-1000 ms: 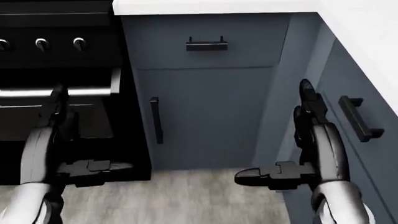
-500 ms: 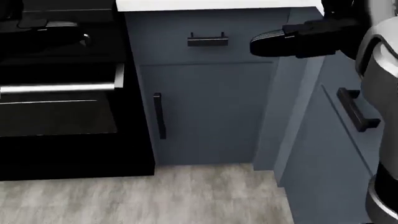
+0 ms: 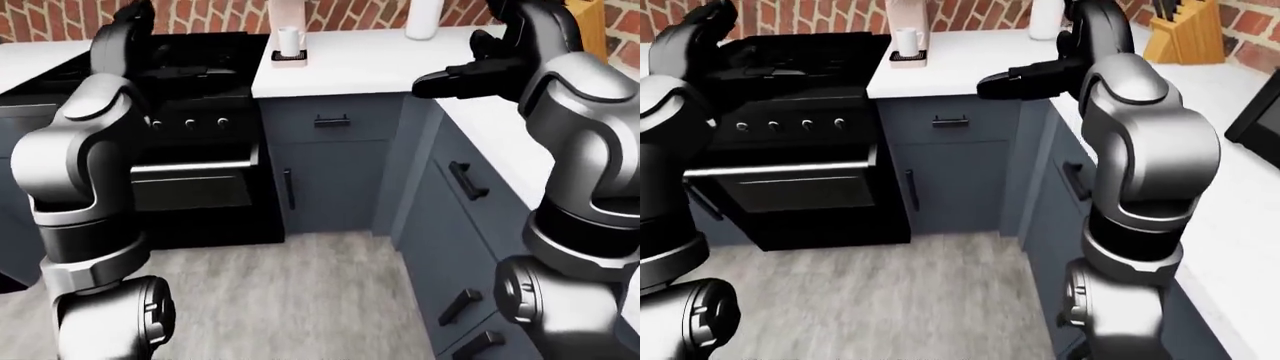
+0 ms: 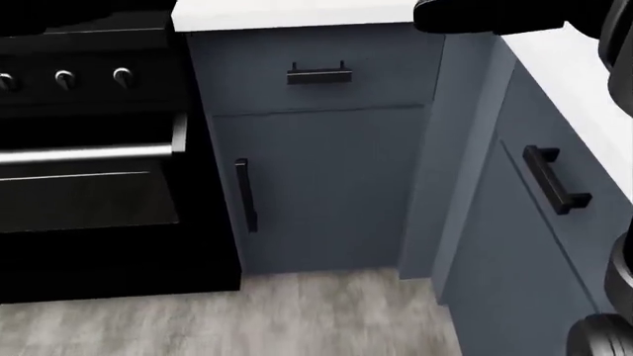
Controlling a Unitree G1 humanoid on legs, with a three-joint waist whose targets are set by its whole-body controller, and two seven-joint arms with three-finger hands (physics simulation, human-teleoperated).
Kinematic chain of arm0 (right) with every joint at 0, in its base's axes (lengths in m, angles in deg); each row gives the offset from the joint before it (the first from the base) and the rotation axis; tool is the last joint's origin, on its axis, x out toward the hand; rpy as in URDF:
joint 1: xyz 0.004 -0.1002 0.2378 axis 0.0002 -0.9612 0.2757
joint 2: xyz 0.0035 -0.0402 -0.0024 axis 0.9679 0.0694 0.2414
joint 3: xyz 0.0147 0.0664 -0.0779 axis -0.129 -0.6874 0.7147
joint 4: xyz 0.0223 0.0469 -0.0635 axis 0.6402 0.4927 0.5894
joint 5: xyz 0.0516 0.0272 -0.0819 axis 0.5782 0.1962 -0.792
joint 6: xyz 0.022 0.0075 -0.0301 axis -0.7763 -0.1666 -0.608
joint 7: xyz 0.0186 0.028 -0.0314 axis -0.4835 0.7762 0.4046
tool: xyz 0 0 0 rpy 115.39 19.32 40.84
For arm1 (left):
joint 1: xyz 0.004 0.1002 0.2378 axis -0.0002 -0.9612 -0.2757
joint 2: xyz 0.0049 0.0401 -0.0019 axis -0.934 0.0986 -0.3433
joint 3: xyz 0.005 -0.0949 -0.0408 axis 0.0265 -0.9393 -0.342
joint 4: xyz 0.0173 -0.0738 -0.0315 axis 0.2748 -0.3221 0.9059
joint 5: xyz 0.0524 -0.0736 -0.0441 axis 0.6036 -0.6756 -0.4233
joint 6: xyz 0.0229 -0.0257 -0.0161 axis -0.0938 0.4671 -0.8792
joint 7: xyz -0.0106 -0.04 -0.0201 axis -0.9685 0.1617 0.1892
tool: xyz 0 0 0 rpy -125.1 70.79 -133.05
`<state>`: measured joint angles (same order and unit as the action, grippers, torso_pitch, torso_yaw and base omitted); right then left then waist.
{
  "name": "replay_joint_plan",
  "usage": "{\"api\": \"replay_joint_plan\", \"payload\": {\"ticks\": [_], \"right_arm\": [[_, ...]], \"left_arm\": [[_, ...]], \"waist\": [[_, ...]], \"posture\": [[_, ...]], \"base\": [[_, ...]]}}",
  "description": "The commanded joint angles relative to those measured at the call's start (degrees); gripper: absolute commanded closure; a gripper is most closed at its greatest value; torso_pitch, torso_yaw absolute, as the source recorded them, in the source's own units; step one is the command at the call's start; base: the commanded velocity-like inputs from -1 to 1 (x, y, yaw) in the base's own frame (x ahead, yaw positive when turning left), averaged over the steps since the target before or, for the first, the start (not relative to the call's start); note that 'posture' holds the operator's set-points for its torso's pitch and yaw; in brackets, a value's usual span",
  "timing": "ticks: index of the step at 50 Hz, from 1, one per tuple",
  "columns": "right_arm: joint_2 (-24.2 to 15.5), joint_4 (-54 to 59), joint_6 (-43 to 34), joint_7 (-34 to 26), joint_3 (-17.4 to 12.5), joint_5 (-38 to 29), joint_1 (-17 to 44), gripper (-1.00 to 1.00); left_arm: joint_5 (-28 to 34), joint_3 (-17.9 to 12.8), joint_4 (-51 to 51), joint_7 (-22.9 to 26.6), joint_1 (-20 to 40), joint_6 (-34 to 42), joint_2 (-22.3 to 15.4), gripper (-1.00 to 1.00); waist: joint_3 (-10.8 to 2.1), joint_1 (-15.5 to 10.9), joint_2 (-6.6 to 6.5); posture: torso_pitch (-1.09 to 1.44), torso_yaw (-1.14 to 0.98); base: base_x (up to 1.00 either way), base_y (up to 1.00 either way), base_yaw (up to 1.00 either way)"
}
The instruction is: Press the button on the coffee machine to serve coffee.
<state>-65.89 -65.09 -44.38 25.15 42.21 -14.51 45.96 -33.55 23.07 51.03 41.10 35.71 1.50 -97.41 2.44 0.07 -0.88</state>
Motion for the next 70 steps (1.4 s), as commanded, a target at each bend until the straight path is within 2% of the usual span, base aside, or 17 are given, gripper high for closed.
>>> {"api": "replay_joint_plan", "payload": {"ticks": [1, 3, 7, 9, 19, 32, 38, 39, 41, 49, 52, 53, 55, 62, 66, 67, 70], "right_arm": [[-0.2, -0.9, 1.2, 0.0, -0.1, 0.0, 1.5, -1.0], [-0.2, -0.7, 1.1, 0.1, -0.1, 0.0, 1.9, -1.0], [-0.3, -0.3, 1.9, 0.0, -0.3, -0.1, 1.4, -1.0], [-0.3, -0.5, 1.6, 0.1, -0.2, 0.0, 1.5, -1.0], [-0.3, 0.2, 2.3, 0.0, -0.2, -0.2, 1.4, -1.0], [-0.6, 0.0, 1.5, 0.2, -0.4, 0.0, 1.8, -1.0], [-0.8, 0.1, 1.9, 0.1, -0.2, 0.0, 1.4, -1.0], [-0.9, 0.1, 1.8, 0.0, -0.3, 0.0, 1.5, -1.0], [-0.9, 0.3, 1.8, 0.0, -0.3, 0.0, 1.7, -1.0], [-0.9, 0.1, 1.8, -0.1, -0.4, -0.3, 1.6, -1.0], [-1.0, -0.2, 1.3, -0.2, -0.4, -0.2, 1.8, -1.0], [-1.1, 0.0, 1.4, -0.3, -0.3, -0.2, 2.0, -1.0], [-1.1, -0.1, 1.1, -0.2, -0.2, -0.3, 2.2, -1.0], [-0.9, -0.4, 1.2, -0.2, -0.4, -0.4, 1.8, -1.0], [-0.9, -0.2, 1.2, -0.1, -0.4, -0.4, 1.9, -1.0], [-0.9, -0.3, 1.2, 0.0, -0.5, -0.4, 1.9, -1.0], [-0.9, -0.3, 1.4, 0.3, -0.7, -0.4, 1.9, -1.0]], "left_arm": [[0.2, -0.6, 0.9, 0.1, 1.6, -1.3, -0.8, -1.0], [0.2, -0.6, 0.8, 0.2, 1.5, -1.3, -0.8, -1.0], [0.2, -0.6, 1.1, 0.1, 1.3, -1.2, -0.6, -1.0], [0.1, -0.8, 1.6, -0.1, 0.5, -1.3, -0.3, -1.0], [-0.2, -0.9, 2.2, -0.3, 0.6, -0.5, -0.5, -1.0], [-0.7, -0.8, 1.7, -0.4, 1.2, -0.2, -0.6, -1.0], [-0.7, -1.0, 1.8, -0.3, 0.1, -0.6, -0.4, -1.0], [-0.8, -1.1, 2.0, -0.5, 0.2, -0.2, -0.5, -1.0], [-0.9, -1.0, 2.1, -0.5, 0.5, 0.0, -0.6, -1.0], [-1.4, -1.1, 1.6, -0.5, 0.8, -0.2, -0.2, -1.0], [-1.6, -1.1, 1.9, -0.6, 0.6, 0.1, -0.5, -1.0], [-1.6, -1.2, 1.9, -0.7, 0.6, 0.1, -0.5, -1.0], [-2.3, -1.5, 2.7, -1.2, 0.7, 0.9, -0.4, -1.0], [-2.6, -1.0, 2.4, -1.2, 0.0, -0.2, -0.3, -1.0], [-2.7, -1.0, 2.5, -1.4, 0.5, 0.4, -0.3, -1.0], [-2.7, -1.0, 2.5, -1.4, 0.3, 0.2, -0.3, -1.0], [-2.8, -1.1, 2.6, -1.4, 0.4, 0.5, -0.5, -1.0]], "waist": [[-1.84, -0.1, 0.3], [-0.52, 0.0, -0.23], [-2.05, 0.1, -0.43], [-0.66, 0.1, 0.01], [-1.75, -0.2, 0.46], [-1.0, -0.2, -1.44], [-1.24, -1.0, 3.96], [-1.25, -0.5, 2.51], [-0.77, -0.6, 3.73], [-0.33, 0.1, -0.6], [-1.95, 0.6, -5.65], [-1.31, 0.2, -3.02], [-1.4, 0.4, -3.74], [-1.22, -0.2, -0.12], [-2.16, -0.9, 5.52], [-1.58, -0.4, 2.99], [-1.67, -0.4, 3.45]], "posture": [[0.0, 0.0], [0.0, 0.0], [0.0, 0.0], [0.0, 0.0], [0.0, 0.0], [0.0, 0.0], [0.0, 0.0], [0.0, 0.0], [0.0, 0.0], [0.0, 0.0], [0.0, 0.0], [0.0, 0.0], [0.0, 0.0], [0.0, 0.0], [0.0, 0.0], [0.0, 0.0], [0.0, 0.0]], "base": [[0.05, 0.0, 0.0], [0.05, 0.0, 0.0], [0.05, 0.0, 0.0], [0.05, 0.0, 0.0], [0.07, 0.0, 0.0], [0.16, 0.0, 0.0], [0.17, 0.0, 0.0], [0.17, 0.0, 0.0], [0.17, 0.0, 0.0], [0.17, 0.0, 0.0], [0.17, 0.0, 0.0], [0.17, 0.0, 0.0], [0.17, 0.0, 0.0], [0.17, 0.0, 0.0], [0.17, 0.0, 0.0], [0.17, 0.0, 0.0], [0.17, 0.0, 0.0]]}}
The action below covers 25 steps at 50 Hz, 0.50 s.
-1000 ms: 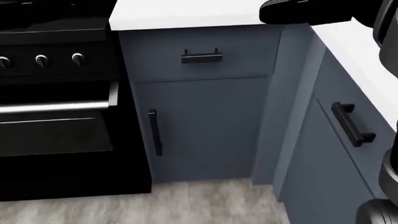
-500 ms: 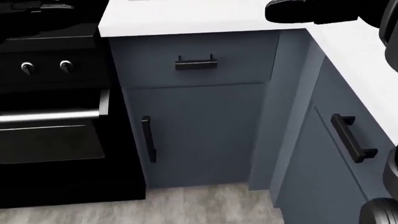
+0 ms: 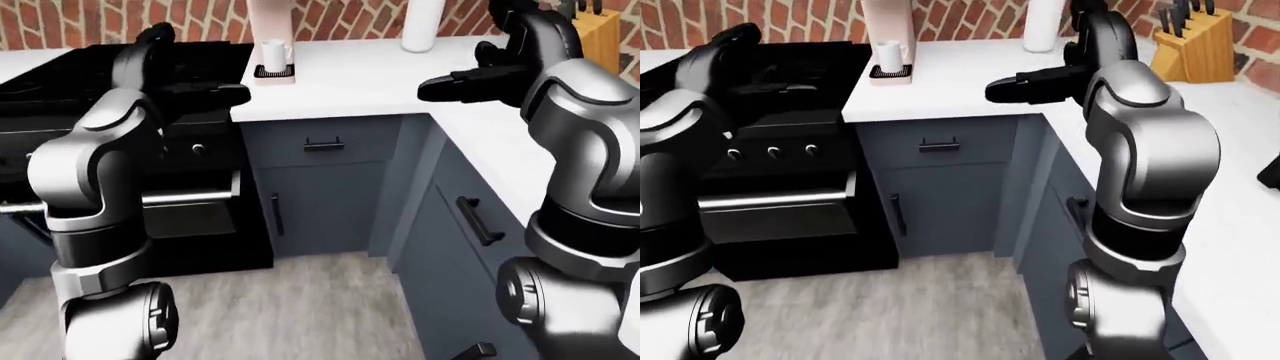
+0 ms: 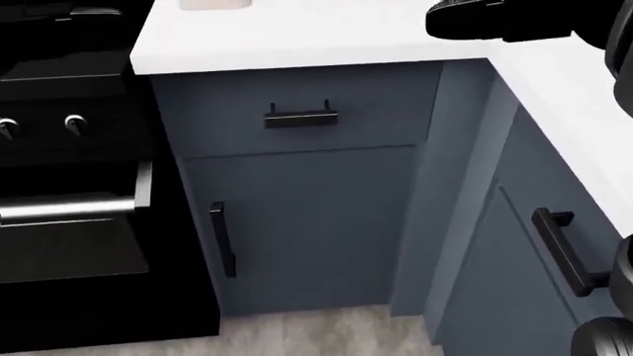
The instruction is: Press the button on the coffee machine to serve coffee.
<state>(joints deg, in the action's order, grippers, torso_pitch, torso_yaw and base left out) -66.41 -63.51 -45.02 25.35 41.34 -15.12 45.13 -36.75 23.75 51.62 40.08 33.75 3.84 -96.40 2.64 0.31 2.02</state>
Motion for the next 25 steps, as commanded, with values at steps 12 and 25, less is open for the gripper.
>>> {"api": "replay_joint_plan", "payload": {"ticks": [12, 25], "right_arm": [[-0.9, -1.7, 1.9, 0.1, 0.3, 0.6, 3.1, -1.0], [-1.1, -1.7, 2.3, 0.0, 0.0, 0.8, 2.4, -1.0]], "left_arm": [[-0.3, -2.2, 2.7, -0.7, 1.4, -1.3, -1.8, -1.0], [0.0, -1.7, 1.7, -0.7, 2.4, -1.7, -1.6, -1.0]], "waist": [[-1.39, 0.4, -6.83], [-1.79, -0.8, 0.82]], "posture": [[0.0, 0.0], [0.0, 0.0]], "base": [[0.17, 0.0, 0.0], [0.17, 0.0, 0.0]]}}
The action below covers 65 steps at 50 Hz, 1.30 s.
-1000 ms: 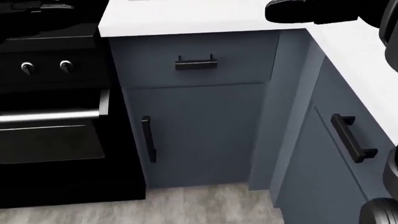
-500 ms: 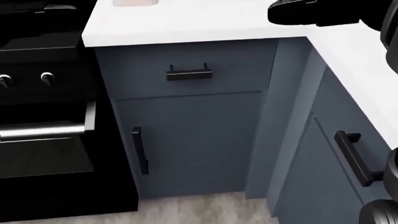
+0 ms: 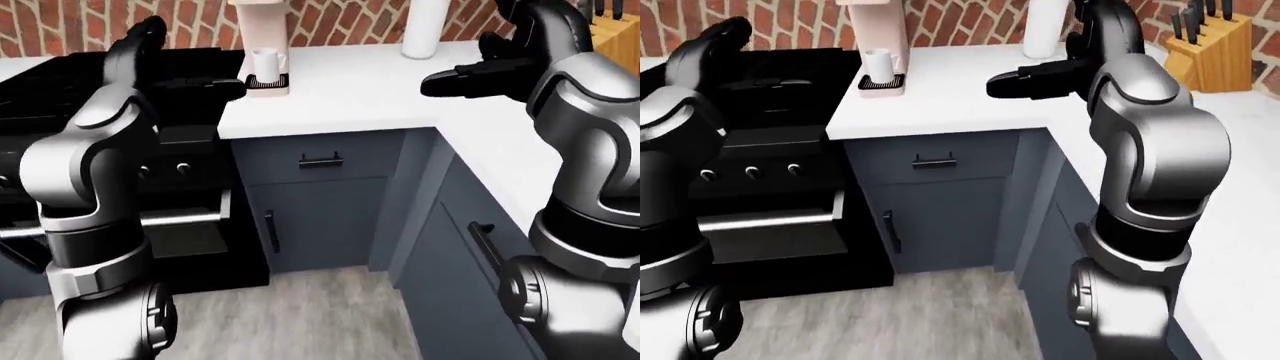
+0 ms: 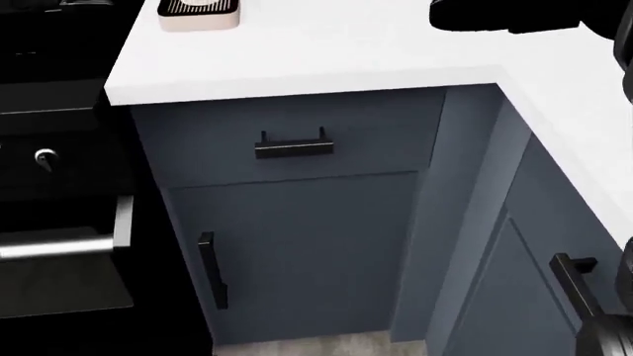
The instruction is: Press the button on the coffee machine to serve coffee.
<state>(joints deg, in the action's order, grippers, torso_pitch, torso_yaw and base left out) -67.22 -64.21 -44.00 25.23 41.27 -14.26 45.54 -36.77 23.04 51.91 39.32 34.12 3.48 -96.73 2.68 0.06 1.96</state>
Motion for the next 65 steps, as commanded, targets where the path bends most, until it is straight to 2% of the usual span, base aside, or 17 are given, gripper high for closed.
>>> {"api": "replay_joint_plan", "payload": {"ticks": [1, 8, 12, 13, 14, 21, 25, 35, 39, 40, 42, 49, 51, 53, 54, 56, 65], "right_arm": [[-0.3, -1.1, 1.0, 0.2, 0.0, 0.0, 2.0, -1.0], [-0.5, -0.9, 0.7, 0.0, 0.2, -0.1, 2.6, -1.0], [-0.5, -1.0, 1.0, -0.1, 0.1, -0.1, 2.0, -1.0], [-0.5, -1.0, 1.0, -0.1, 0.1, -0.1, 2.0, -1.0], [-0.5, -0.9, 1.0, -0.1, 0.2, -0.1, 2.1, -1.0], [-0.7, -1.3, 0.6, -0.2, 0.1, -0.2, 2.1, -1.0], [-0.5, -0.9, 1.1, -0.2, 0.2, -0.2, 2.0, -1.0], [-0.3, -0.3, 1.0, -0.2, 0.5, -0.5, 2.6, -1.0], [-0.2, -0.5, 1.0, -0.3, 0.5, -0.6, 2.6, -1.0], [-0.2, -0.5, 1.1, -0.3, 0.5, -0.6, 2.5, -1.0], [-0.1, -0.8, 1.0, -0.2, 0.4, -0.6, 2.1, -1.0], [0.6, 1.5, 3.7, 0.2, 0.7, -1.3, 1.7, -1.0], [0.2, 0.1, 2.7, -0.2, 0.1, -1.0, 1.2, -1.0], [0.3, -0.9, 2.2, -0.1, -0.1, -0.7, 0.7, -1.0], [0.4, -1.2, 1.8, 0.1, -0.1, -0.5, 0.7, -1.0], [0.2, -1.6, 1.1, 0.1, -0.1, -0.3, 1.0, -1.0], [0.0, -1.7, 0.1, 0.3, 0.3, -0.1, 2.0, -1.0]], "left_arm": [[0.1, -1.1, 1.3, 0.2, 2.0, -1.5, -1.4, -1.0], [0.2, -1.0, 0.9, 0.3, 1.8, -2.0, -1.3, -1.0], [0.1, -1.0, 1.7, -0.1, 1.9, -1.2, -1.2, -1.0], [0.0, -1.2, 2.0, -0.3, 2.1, -0.6, -1.3, -1.0], [-0.1, -1.3, 2.4, -0.4, 2.0, -0.4, -1.3, -1.0], [-0.2, -1.2, 2.4, -0.4, 1.6, -0.8, -1.1, -1.0], [-0.4, -1.2, 2.8, -0.5, 1.6, -0.3, -1.2, -1.0], [-0.3, -1.3, 2.2, -0.2, 1.5, -0.9, -1.4, -1.0], [-0.1, -1.2, 1.6, 0.0, 1.3, -1.8, -1.3, -1.0], [0.0, -1.2, 1.5, 0.0, 1.3, -1.8, -1.3, -1.0], [-0.3, -1.3, 2.3, -0.2, 1.2, -1.1, -1.4, -1.0], [1.0, -0.7, -1.9, 1.1, 1.4, -4.9, -1.3, -1.0], [0.9, -0.7, -1.0, 0.6, 1.5, -4.0, -0.9, -1.0], [0.0, -1.4, 2.2, 0.0, 1.1, -1.2, -1.2, -1.0], [-0.1, -1.5, 2.8, -0.1, 0.5, -1.0, -1.2, -1.0], [-0.1, -1.5, 2.8, -0.1, 0.1, -1.4, -1.1, -1.0], [-0.5, -1.7, 2.9, -0.2, 0.3, -1.1, -1.4, -1.0]], "waist": [[-1.58, -0.7, 1.16], [-1.12, -0.1, -2.37], [-2.39, 0.7, -7.95], [-1.76, 0.1, -5.34], [-1.7, 0.5, -6.69], [-1.49, -0.3, -3.36], [-2.22, -0.9, 1.44], [-1.13, -0.1, -2.24], [-2.25, 0.7, -7.43], [-1.97, 0.3, -5.58], [-1.86, 0.4, -6.52], [-1.59, -0.2, -2.89], [-1.8, -0.6, -0.94], [-2.66, -0.9, 2.91], [-2.0, -0.5, -0.13], [-1.99, -0.4, 1.13], [-1.77, 0.2, -3.73]], "posture": [[0.0, 0.0], [0.0, 0.0], [0.0, 0.0], [0.0, 0.0], [0.0, 0.0], [0.0, 0.0], [0.0, 0.0], [0.0, 0.0], [0.0, 0.0], [0.0, 0.0], [0.0, 0.0], [0.0, 0.0], [0.0, 0.0], [0.0, 0.0], [0.0, 0.0], [0.0, 0.0], [0.0, 0.0]], "base": [[0.17, 0.0, 0.0], [0.17, 0.0, 0.0], [0.17, 0.0, 0.0], [0.17, 0.0, 0.0], [0.17, 0.0, 0.0], [0.17, 0.0, 0.0], [0.17, 0.0, 0.0], [0.16, 0.01, 0.0], [0.16, 0.02, 0.0], [0.15, 0.02, 0.0], [0.16, 0.02, 0.0], [0.16, 0.02, 0.0], [0.16, 0.02, 0.0], [0.15, 0.02, 0.0], [0.16, 0.02, 0.0], [0.16, 0.02, 0.0], [0.13, 0.08, 0.0]]}}
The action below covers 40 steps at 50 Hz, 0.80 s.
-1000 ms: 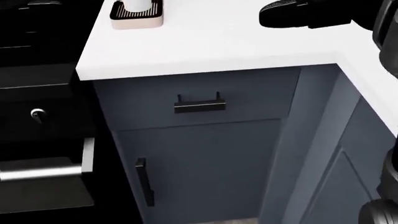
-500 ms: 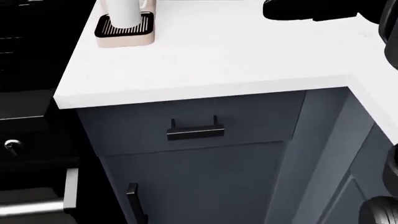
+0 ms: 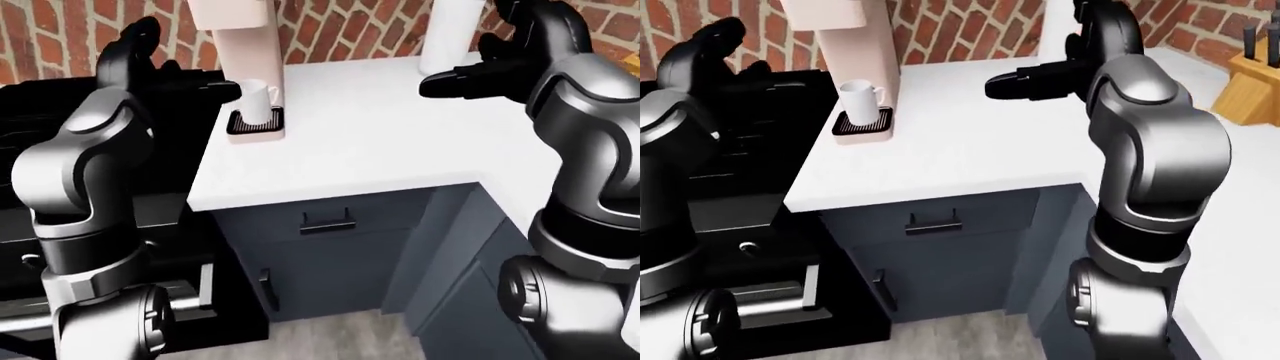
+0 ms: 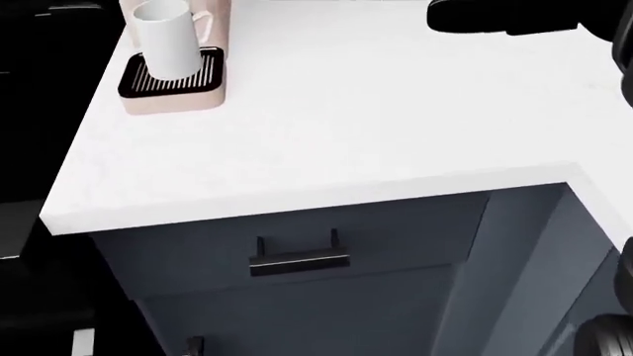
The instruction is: Press the button on the coffee machine to serve coffee.
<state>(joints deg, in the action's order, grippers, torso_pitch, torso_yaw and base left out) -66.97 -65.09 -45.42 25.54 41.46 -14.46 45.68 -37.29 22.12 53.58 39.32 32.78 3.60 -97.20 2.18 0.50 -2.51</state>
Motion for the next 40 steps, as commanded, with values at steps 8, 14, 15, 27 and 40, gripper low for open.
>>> {"api": "replay_joint_plan", "payload": {"ticks": [8, 14, 15, 27, 40], "right_arm": [[-0.1, -0.7, 1.7, -0.1, 0.3, -0.1, 1.6, -1.0], [0.0, -0.3, 1.9, -0.1, 0.2, -0.1, 1.7, -1.0], [0.1, -0.3, 1.9, -0.1, 0.3, -0.2, 1.8, -1.0], [0.5, -0.4, 2.2, 0.0, 0.4, -0.1, 1.3, -1.0], [0.8, -1.0, 2.8, 0.1, 0.1, 0.2, 0.2, -1.0]], "left_arm": [[0.0, -0.6, 0.9, -0.3, 1.8, -1.2, -1.0, -1.0], [0.1, -0.5, 0.5, -0.4, 3.2, -0.5, -1.3, -1.0], [0.0, -0.5, 0.6, -0.5, 3.0, -0.5, -1.2, -1.0], [0.1, -0.5, 0.2, -0.4, 3.2, -0.7, -1.2, -1.0], [0.2, -0.4, 0.5, -0.5, 2.3, -1.1, -0.7, -1.0]], "waist": [[-1.93, -0.1, -0.89], [-1.31, -0.7, 4.01], [-1.77, -0.8, 5.85], [-1.57, -0.2, 1.14], [-1.27, 0.2, 2.14]], "posture": [[0.0, 0.0], [0.0, 0.0], [0.0, 0.0], [0.0, 0.0], [0.0, 0.0]], "base": [[0.09, 0.16, 0.0], [0.01, 0.28, 0.0], [0.0, 0.3, 0.0], [0.0, 0.32, 0.0], [0.01, 0.38, 0.0]]}}
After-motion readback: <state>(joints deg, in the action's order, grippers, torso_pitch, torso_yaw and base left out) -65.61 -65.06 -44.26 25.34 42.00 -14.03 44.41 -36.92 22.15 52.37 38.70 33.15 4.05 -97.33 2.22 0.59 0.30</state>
